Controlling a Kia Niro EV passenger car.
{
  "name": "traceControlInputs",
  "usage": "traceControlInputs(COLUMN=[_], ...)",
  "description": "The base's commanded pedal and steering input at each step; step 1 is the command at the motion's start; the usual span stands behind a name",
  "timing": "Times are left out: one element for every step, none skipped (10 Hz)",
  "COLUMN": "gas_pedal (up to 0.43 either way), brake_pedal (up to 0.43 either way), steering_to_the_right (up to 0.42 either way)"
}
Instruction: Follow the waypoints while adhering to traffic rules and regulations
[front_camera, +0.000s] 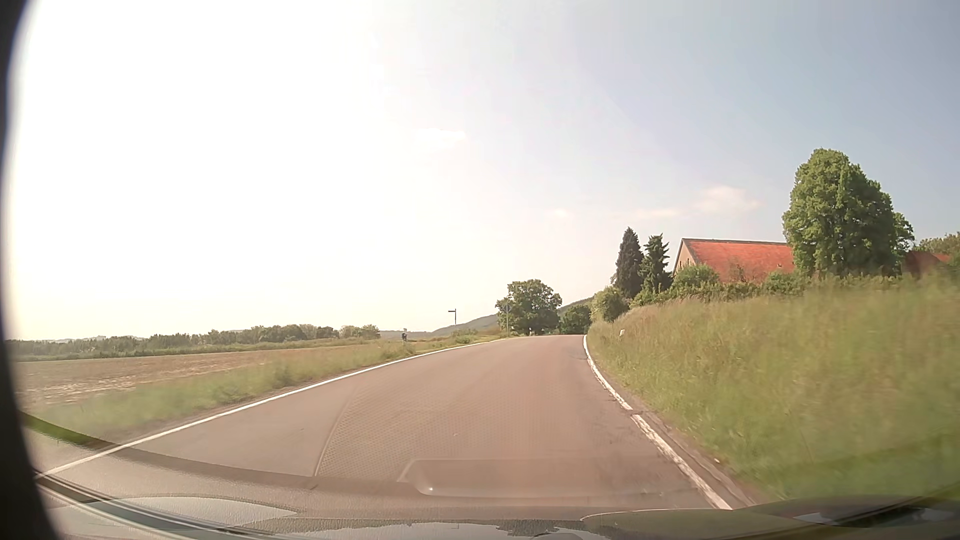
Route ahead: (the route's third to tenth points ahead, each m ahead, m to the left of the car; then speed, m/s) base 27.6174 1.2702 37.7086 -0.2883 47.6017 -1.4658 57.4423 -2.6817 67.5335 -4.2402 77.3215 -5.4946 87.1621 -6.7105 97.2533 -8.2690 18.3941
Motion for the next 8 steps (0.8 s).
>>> traceControlInputs(gas_pedal=[0.299,0.299,0.311,0.311,0.311,0.311,0.311,0.311], brake_pedal=[0.0,0.0,0.0,0.0,0.0,0.0,0.0,0.0], steering_to_the_right=[0.021,0.016,0.012,0.013,0.014,0.016,0.017,0.018])
